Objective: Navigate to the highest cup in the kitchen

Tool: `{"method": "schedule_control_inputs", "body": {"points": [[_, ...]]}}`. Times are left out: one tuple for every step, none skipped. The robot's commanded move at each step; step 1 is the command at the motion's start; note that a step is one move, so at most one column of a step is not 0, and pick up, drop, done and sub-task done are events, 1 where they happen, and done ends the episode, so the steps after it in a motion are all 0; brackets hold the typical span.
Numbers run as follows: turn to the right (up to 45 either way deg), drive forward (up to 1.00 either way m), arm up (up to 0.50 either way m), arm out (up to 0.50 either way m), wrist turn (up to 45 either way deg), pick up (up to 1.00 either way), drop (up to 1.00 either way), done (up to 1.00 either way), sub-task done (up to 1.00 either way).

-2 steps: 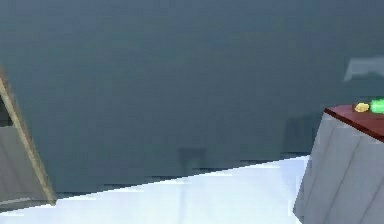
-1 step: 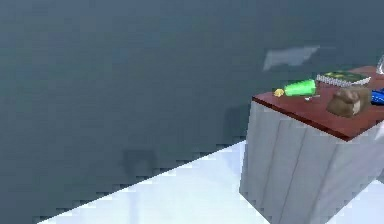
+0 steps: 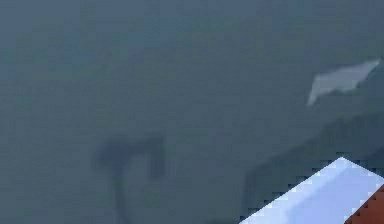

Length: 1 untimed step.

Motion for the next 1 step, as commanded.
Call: {"method": "schedule_control_inputs", "body": {"points": [[45.0,0.00,0.00,0.00,0.0,0.00,0.00,0.00,0.00]]}}
